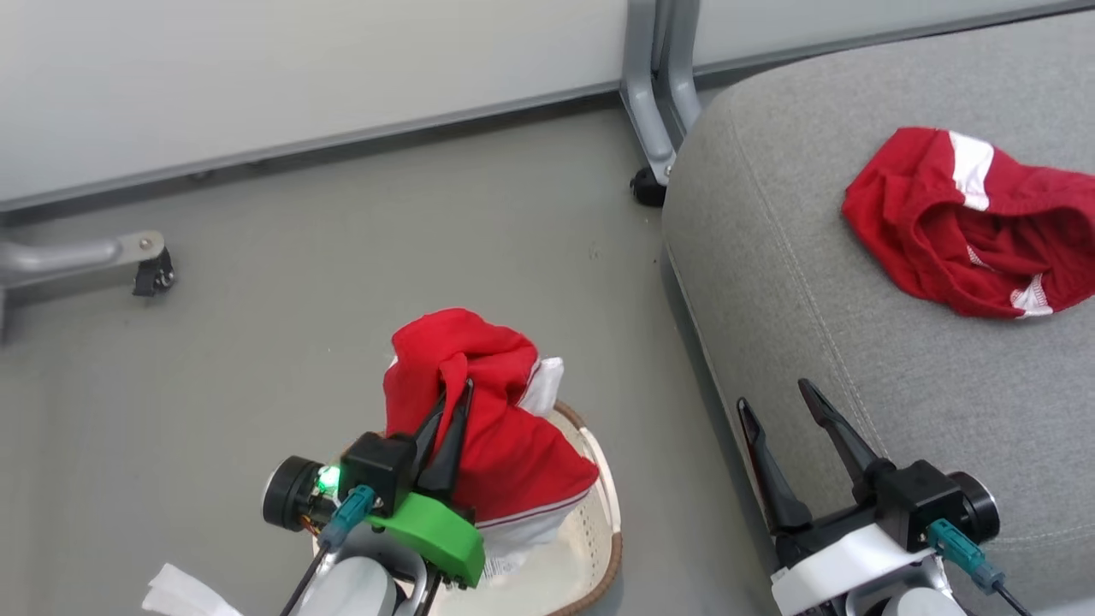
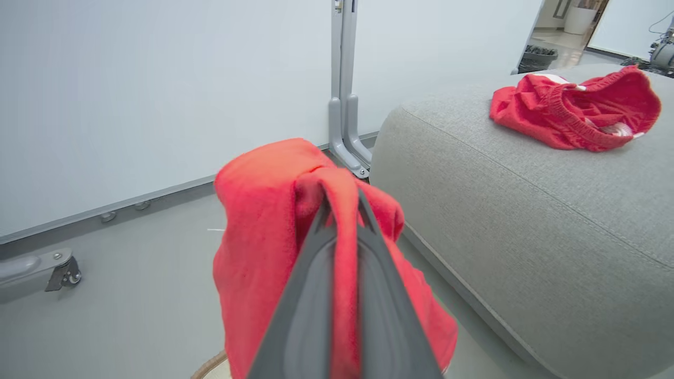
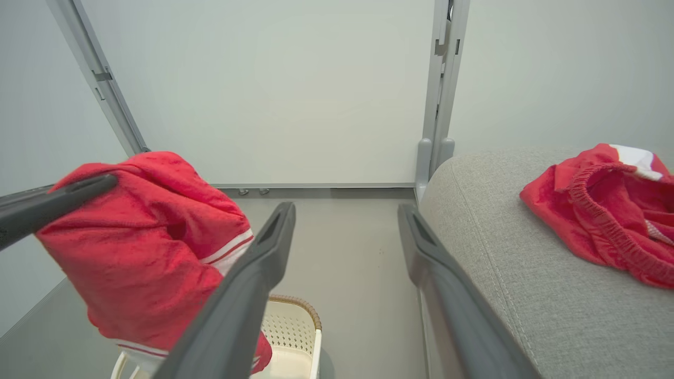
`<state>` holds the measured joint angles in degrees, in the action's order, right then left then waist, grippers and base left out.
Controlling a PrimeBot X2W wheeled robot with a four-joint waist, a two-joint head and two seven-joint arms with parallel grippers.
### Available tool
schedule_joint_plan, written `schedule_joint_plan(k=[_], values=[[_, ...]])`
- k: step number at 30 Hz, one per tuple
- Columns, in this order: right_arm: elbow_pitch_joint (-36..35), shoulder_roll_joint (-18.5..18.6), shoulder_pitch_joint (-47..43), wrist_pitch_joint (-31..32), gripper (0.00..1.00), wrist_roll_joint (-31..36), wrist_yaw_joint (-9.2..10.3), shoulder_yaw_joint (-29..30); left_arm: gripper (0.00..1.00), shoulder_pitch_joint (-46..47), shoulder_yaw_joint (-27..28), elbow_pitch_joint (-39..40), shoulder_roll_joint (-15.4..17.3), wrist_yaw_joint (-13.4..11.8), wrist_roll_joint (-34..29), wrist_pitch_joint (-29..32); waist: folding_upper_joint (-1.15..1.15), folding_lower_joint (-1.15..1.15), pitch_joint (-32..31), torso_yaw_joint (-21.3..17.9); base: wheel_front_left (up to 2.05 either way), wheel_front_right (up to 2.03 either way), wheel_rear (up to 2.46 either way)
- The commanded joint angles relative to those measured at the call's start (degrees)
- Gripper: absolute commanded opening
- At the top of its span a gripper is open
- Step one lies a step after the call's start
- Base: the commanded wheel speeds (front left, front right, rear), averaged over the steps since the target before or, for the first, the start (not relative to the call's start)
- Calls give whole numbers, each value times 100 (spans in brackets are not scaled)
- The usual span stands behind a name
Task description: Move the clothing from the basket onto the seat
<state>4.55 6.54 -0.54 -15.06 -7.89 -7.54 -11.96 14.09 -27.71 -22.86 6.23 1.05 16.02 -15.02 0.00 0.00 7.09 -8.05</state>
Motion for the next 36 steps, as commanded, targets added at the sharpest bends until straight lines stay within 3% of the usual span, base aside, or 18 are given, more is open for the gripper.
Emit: schedule_joint_plan(k=[1,17,26,36], values=[[-8,30,-103,-18,100,-37,10,-26,0,-112,53,168,63,-8,-75,-20,0,0,-625,70,0,0,0],[-187,236,-107,-17,100,-219,10,-593,0,-59,-23,1217,298,-5,-258,117,0,0,-847,18,0,0,0],[-205,506,460,-17,100,-398,10,-1511,0,478,-444,1488,230,234,-479,445,0,0,-702,14,0,0,0],[247,586,1339,-17,100,-339,10,-1740,0,1226,-930,1495,76,482,-614,658,0,0,-608,-47,0,0,0]])
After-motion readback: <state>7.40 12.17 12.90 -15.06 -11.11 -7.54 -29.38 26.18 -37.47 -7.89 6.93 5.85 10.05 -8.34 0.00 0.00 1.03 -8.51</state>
